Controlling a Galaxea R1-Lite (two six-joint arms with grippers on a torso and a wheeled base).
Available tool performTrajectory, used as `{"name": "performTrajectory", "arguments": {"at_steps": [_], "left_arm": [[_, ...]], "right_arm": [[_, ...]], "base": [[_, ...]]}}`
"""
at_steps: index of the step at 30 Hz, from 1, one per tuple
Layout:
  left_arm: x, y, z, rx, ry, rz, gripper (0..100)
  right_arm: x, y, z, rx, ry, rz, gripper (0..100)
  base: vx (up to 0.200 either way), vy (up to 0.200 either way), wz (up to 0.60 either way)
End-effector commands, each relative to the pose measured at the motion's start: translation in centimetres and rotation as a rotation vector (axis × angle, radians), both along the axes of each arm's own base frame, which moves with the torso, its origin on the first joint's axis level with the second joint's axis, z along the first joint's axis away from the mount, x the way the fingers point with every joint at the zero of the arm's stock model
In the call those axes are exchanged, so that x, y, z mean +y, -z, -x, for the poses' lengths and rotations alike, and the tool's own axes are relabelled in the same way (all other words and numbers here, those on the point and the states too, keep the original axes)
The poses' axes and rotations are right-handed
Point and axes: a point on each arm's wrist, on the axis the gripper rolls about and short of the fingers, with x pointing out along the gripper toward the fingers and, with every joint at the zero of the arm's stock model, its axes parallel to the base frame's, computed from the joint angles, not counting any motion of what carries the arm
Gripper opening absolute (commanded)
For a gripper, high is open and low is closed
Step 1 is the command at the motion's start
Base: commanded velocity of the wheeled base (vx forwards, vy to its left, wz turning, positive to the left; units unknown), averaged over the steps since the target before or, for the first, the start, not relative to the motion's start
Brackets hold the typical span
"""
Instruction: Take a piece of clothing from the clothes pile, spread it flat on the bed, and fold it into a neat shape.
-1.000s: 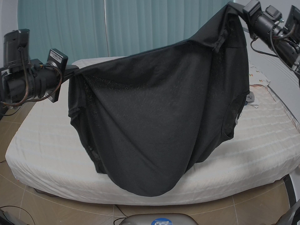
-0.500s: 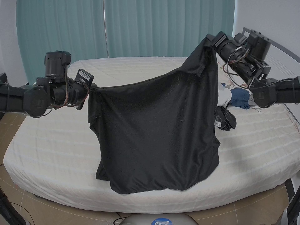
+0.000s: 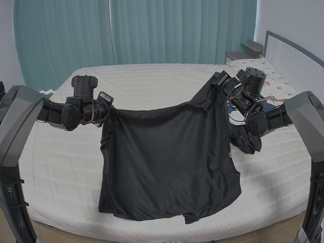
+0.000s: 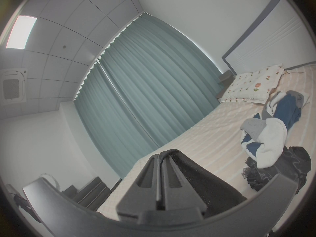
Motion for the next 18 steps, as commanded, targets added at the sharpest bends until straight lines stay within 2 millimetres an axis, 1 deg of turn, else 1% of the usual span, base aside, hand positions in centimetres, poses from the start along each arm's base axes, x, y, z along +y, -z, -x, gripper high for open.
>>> {"name": "performTrajectory", "arguments": {"at_steps": [1,4,5,6,11,14,16,17,18], "left_arm": [[-0.3,3.7,-2.1,0.057,-0.005,-0.010,0],[-0.4,4.7,-2.5,0.074,-0.005,-0.013,0],[-0.4,5.0,-2.7,0.078,-0.006,-0.013,100],[-0.4,5.2,-2.8,0.080,-0.006,-0.013,100],[-0.7,7.1,-3.4,0.108,-0.014,-0.028,100],[-0.7,8.3,-3.9,0.124,-0.050,-0.052,100],[-0.5,8.7,-4.0,0.128,-0.072,-0.062,100],[-0.5,8.7,-4.0,0.128,-0.072,-0.062,100],[-0.4,8.9,-4.1,0.136,-0.079,-0.066,100]], "right_arm": [[0.5,5.1,-1.7,0.080,0.028,0.025,0],[0.6,6.5,-2.1,0.103,0.033,0.033,0],[0.6,7.0,-2.2,0.112,0.033,0.036,100],[0.6,7.5,-2.3,0.120,0.033,0.037,100],[0.6,11.2,-2.8,0.190,0.043,0.087,100],[-0.6,12.8,-3.3,0.224,0.077,0.130,100],[-1.5,13.8,-3.3,0.281,0.112,0.154,100],[-1.5,13.8,-3.3,0.281,0.112,0.154,100],[-2.3,14.8,-3.0,0.368,0.133,0.208,100]], "base": [[0.000,0.000,0.00],[0.000,0.000,0.00],[0.000,0.000,0.00],[0.000,0.000,0.00],[0.000,0.000,0.00],[0.000,0.000,0.00],[0.000,0.000,0.00],[0.000,0.000,0.00],[0.000,0.000,0.00]]}}
